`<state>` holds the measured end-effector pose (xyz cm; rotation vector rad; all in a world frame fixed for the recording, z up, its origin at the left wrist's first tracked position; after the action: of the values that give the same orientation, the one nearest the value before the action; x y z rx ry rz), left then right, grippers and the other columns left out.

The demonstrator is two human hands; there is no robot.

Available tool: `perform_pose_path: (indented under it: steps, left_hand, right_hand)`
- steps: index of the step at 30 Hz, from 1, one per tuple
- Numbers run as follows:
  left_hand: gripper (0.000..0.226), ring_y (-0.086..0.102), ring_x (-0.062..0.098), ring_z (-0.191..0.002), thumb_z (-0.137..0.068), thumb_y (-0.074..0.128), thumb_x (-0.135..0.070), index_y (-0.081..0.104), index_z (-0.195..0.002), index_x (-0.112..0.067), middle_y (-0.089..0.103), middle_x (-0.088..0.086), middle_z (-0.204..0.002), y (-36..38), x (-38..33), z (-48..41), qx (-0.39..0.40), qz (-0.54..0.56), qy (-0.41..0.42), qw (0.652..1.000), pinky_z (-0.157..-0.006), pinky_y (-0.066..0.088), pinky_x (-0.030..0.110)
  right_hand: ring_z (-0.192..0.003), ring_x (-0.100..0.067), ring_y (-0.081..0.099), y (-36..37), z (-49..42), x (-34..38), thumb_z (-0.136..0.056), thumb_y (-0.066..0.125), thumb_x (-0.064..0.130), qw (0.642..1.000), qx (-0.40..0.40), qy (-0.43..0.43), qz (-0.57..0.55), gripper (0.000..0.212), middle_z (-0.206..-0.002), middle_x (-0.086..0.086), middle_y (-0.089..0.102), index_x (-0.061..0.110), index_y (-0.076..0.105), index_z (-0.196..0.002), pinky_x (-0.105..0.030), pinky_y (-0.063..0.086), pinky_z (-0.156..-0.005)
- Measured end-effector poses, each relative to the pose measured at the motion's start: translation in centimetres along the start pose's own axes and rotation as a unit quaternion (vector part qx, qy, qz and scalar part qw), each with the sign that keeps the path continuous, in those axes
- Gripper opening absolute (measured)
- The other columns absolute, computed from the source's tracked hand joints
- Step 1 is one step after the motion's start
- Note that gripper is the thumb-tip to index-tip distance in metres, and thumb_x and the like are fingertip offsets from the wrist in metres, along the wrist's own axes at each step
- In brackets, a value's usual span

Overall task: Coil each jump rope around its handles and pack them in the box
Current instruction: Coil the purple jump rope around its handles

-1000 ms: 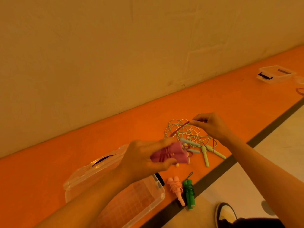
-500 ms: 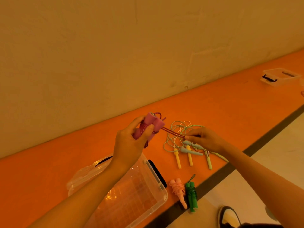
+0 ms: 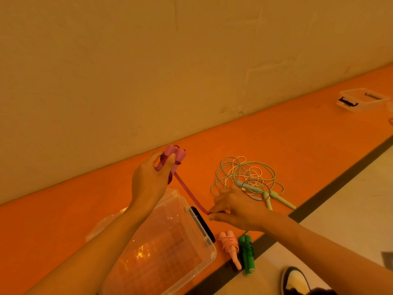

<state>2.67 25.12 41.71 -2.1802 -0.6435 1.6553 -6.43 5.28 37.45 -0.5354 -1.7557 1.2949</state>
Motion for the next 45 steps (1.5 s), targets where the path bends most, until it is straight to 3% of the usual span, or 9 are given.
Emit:
perform_pose_path:
  steps: [9,12,15,21,28,33,38,42,45]
  left_hand:
    - [0.04,0.048,-0.001,-0.064,-0.092,0.051,-0.064,0.066,-0.12,-0.039,0.053,-0.024,-0.074,0.4,0.7,0.0,0.048,-0.169,0.01,0.984,-0.057,0.048,0.03]
    - [0.044,0.052,0.004,-0.069,-0.093,0.044,-0.067,0.06,-0.127,-0.043,0.059,-0.021,-0.084,1.6,0.1,0.6,0.094,-0.223,0.049,0.969,-0.053,0.044,0.023]
    - [0.062,0.054,0.005,-0.06,-0.091,0.015,-0.071,0.059,-0.125,-0.043,0.064,-0.014,-0.076,3.2,-0.7,1.8,0.134,-0.258,0.108,0.951,-0.047,0.033,0.021]
    - [0.118,0.039,0.003,-0.051,-0.065,-0.032,-0.084,0.04,-0.147,-0.04,0.041,-0.011,-0.058,5.6,-2.6,4.7,0.219,-0.315,0.183,0.905,-0.048,0.027,0.023]
    - [0.083,0.065,0.01,-0.079,-0.079,0.02,-0.09,0.041,-0.143,-0.041,0.071,-0.007,-0.086,8.5,-4.8,8.7,0.293,-0.311,0.246,0.87,-0.079,0.052,0.032]
    - [0.069,0.062,0.01,-0.073,-0.092,0.028,-0.078,0.044,-0.144,-0.036,0.066,-0.007,-0.079,8.8,-6.5,9.8,0.284,-0.285,0.291,0.868,-0.068,0.049,0.029]
    - [0.058,0.039,0.005,-0.047,-0.093,0.039,-0.072,0.046,-0.136,-0.035,0.038,-0.014,-0.054,7.9,-7.6,10.4,0.264,-0.233,0.291,0.889,-0.05,0.035,0.02]
    - [0.081,0.046,0.003,-0.047,-0.086,0.037,-0.08,0.007,-0.147,-0.037,0.045,-0.015,-0.058,7.2,-7.6,9.7,0.257,-0.208,0.263,0.906,-0.051,0.045,0.023]
    - [0.083,0.041,0.003,-0.053,-0.089,0.034,-0.079,-0.003,-0.154,-0.041,0.044,-0.018,-0.067,7.3,-8.2,10.3,0.282,-0.24,0.322,0.871,-0.058,0.047,0.025]
  right_hand:
    - [-0.081,-0.014,0.05,-5.4,0.3,4.4,-0.102,0.043,0.041,0.987,-0.068,-0.103,0.107,0.034,-0.087,0.004,0.062,0.02,0.07,-0.102,-0.039,0.043,-0.071]
    - [-0.081,-0.015,0.051,-7.3,0.5,4.0,-0.102,0.044,0.037,0.984,-0.118,-0.101,0.091,0.035,-0.087,0.0,0.063,0.014,0.071,-0.099,-0.028,0.039,-0.074]
    - [-0.081,-0.011,0.051,-8.9,0.7,3.6,-0.099,0.05,0.035,0.982,-0.155,-0.089,0.062,0.031,-0.086,-0.001,0.064,0.012,0.071,-0.096,-0.012,0.029,-0.073]
    - [-0.078,-0.006,0.054,-10.9,1.0,1.9,-0.097,0.053,0.039,0.975,-0.208,-0.063,0.036,0.034,-0.086,0.0,0.065,0.01,0.071,-0.093,-0.018,0.041,-0.066]
    - [-0.074,0.005,0.048,-11.1,0.4,1.1,-0.093,0.058,0.041,0.968,-0.247,-0.044,0.01,0.035,-0.084,0.001,0.068,0.01,0.073,-0.09,-0.005,0.035,-0.067]
    - [-0.067,0.005,0.048,-11.2,-0.2,1.3,-0.09,0.064,0.04,0.965,-0.259,-0.039,0.001,0.031,-0.078,0.007,0.064,0.011,0.074,-0.086,-0.005,0.036,-0.063]
    - [-0.071,-0.009,0.06,-12.0,0.4,-2.6,-0.084,0.064,0.047,0.966,-0.243,0.057,-0.075,0.031,-0.078,0.008,0.067,0.018,0.075,-0.086,-0.029,0.046,-0.062]
    - [-0.074,-0.007,0.062,-11.2,0.7,-4.8,-0.084,0.065,0.044,0.968,-0.193,0.107,-0.118,0.026,-0.079,0.01,0.067,0.02,0.075,-0.087,-0.031,0.049,-0.064]
    - [-0.074,-0.003,0.063,-10.1,0.6,-5.6,-0.083,0.065,0.046,0.967,-0.158,0.13,-0.149,0.029,-0.08,0.01,0.069,0.02,0.076,-0.088,-0.027,0.05,-0.064]
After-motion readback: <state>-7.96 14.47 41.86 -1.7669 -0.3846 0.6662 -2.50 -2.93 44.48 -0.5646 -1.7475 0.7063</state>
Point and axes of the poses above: each hand's wrist, its own z-axis away from the middle knuckle, its own y-axis out of the palm, x = y × z, the point moved 7 cm from there along -z, towards the middle knuckle
